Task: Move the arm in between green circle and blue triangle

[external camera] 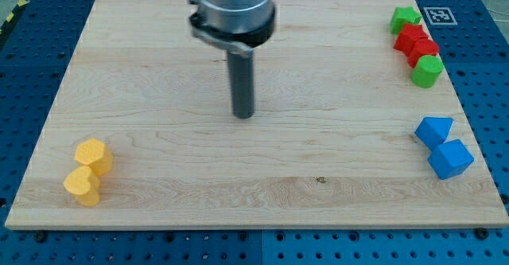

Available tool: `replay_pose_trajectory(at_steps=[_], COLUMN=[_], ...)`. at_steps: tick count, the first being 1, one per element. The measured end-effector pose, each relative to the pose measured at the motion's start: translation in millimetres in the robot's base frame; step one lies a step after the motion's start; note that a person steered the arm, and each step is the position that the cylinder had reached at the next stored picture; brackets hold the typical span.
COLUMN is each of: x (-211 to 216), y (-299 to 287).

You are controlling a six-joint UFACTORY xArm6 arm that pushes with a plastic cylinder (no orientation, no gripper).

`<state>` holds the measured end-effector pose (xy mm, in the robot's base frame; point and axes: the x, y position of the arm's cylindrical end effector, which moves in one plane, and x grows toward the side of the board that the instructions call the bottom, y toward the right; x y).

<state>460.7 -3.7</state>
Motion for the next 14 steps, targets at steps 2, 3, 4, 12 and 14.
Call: replay_pose_trajectory(at_steps=[2,3,4,12,14], x=[-11,-11,-10,-7,-7], y=[27,27,34,178,220])
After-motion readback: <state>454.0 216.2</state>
